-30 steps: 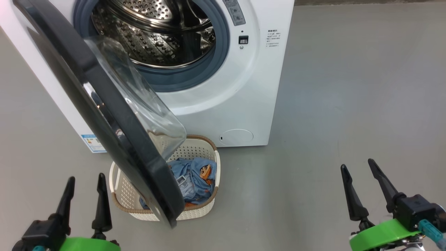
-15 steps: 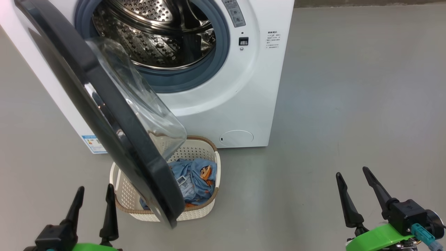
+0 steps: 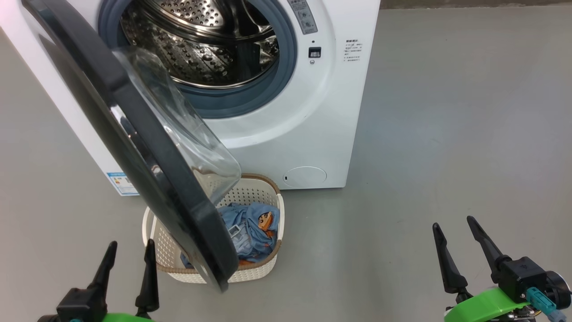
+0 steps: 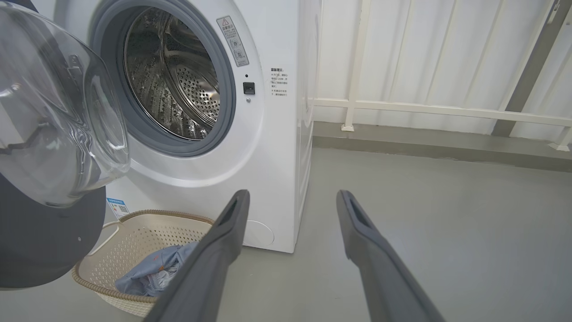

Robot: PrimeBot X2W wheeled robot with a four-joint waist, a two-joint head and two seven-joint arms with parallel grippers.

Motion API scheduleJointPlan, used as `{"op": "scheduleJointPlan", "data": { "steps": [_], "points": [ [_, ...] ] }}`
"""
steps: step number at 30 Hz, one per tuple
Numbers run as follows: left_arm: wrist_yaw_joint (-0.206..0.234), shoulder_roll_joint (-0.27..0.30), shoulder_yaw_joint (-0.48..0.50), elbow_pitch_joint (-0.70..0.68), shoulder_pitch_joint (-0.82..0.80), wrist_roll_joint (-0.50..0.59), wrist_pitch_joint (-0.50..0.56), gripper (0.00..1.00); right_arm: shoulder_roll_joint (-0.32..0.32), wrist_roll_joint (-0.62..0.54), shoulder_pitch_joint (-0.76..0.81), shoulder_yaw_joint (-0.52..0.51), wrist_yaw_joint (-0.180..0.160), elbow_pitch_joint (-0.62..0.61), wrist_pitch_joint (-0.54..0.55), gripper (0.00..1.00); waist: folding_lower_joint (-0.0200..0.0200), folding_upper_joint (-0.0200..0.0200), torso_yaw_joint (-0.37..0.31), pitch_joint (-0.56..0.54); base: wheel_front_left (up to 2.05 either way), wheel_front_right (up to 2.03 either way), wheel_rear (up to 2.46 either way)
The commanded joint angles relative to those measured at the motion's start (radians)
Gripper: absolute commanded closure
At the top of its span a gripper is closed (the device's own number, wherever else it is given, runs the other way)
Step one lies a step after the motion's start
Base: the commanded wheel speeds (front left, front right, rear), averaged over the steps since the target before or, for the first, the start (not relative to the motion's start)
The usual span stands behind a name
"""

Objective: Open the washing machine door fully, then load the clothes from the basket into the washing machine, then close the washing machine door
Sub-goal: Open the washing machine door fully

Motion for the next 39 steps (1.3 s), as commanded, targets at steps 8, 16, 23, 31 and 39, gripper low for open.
{"op": "scheduleJointPlan", "data": {
  "steps": [8, 16, 23, 31, 39],
  "points": [
    [-0.009, 0.017, 0.023, -0.025, -0.017, 0.000, -0.006, 0.00, 0.000, 0.002, -0.021, 0.023, 0.002, -0.007, -0.012, 0.00, -0.0001, 0.0000, 0.002, 0.000, 0.00, 0.00, 0.00],
    [-0.022, 0.017, 0.011, -0.036, -0.018, -0.005, -0.006, 0.00, 0.002, 0.008, -0.024, 0.020, 0.002, -0.004, -0.012, 0.00, -0.0001, 0.0000, 0.002, 0.002, 0.00, 0.00, 0.00],
    [-0.031, 0.017, -0.007, -0.031, -0.021, -0.015, -0.006, 1.00, 0.001, 0.013, -0.023, 0.018, 0.002, -0.002, -0.012, 0.00, -0.0001, 0.0000, 0.002, 0.004, 0.00, 0.00, 0.00],
    [-0.036, 0.017, 0.022, -0.126, -0.045, -0.047, -0.006, 1.00, 0.001, 0.029, -0.021, 0.020, 0.002, 0.004, -0.012, 0.00, -0.0001, 0.0000, 0.004, 0.009, 0.00, 0.00, 0.00],
    [-0.032, 0.017, 0.059, -0.368, -0.110, -0.051, -0.006, 1.00, 0.000, 0.034, -0.021, 0.025, 0.002, 0.011, -0.012, 0.00, -0.0001, 0.0000, 0.001, 0.005, 0.00, 0.00, 0.00]
  ]
}}
